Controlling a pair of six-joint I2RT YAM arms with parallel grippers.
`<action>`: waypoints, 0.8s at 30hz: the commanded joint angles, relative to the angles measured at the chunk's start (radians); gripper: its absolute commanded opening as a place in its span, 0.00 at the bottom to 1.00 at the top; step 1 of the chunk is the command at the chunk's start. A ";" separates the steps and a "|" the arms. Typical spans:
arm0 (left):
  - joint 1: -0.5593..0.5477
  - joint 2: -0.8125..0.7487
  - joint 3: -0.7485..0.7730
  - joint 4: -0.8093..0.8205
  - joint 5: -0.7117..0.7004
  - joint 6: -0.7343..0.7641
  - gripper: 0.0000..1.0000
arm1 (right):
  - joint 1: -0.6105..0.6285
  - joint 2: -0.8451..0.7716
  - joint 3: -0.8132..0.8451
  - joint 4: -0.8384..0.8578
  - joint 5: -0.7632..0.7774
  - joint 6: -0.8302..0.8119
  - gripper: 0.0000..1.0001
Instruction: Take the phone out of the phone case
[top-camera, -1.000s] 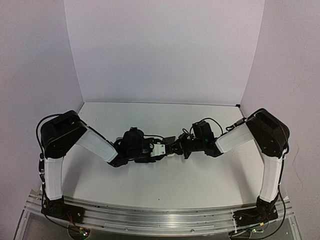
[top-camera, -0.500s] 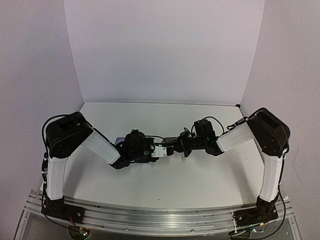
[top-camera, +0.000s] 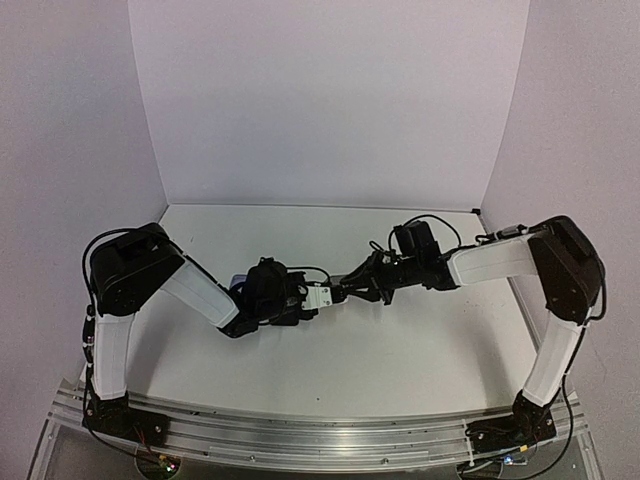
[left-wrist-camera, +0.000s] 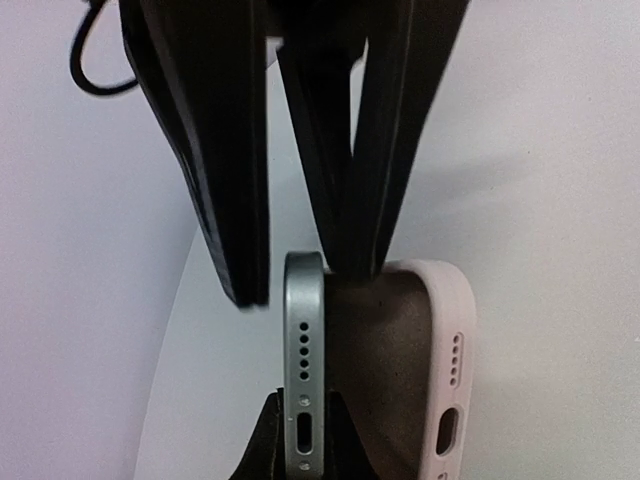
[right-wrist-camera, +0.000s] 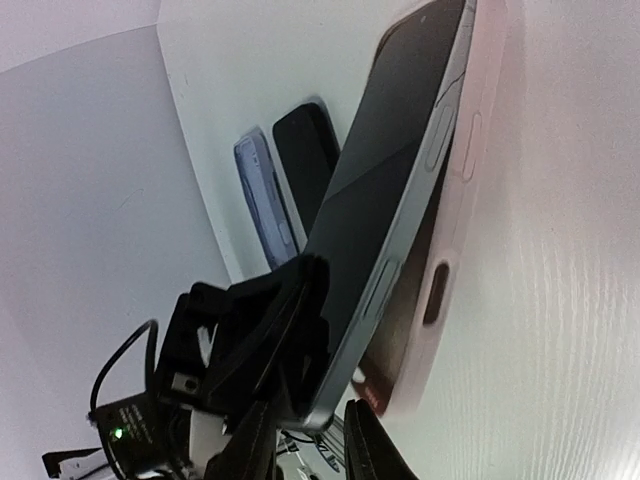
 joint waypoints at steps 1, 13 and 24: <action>0.005 -0.031 0.009 -0.051 0.011 -0.085 0.00 | -0.010 -0.118 -0.068 -0.160 0.065 -0.065 0.26; 0.003 -0.034 0.013 -0.052 0.021 -0.082 0.00 | -0.008 0.020 0.000 -0.039 0.018 -0.017 0.34; 0.000 -0.036 0.008 -0.052 0.025 -0.078 0.00 | -0.008 0.040 -0.010 0.040 0.018 0.013 0.31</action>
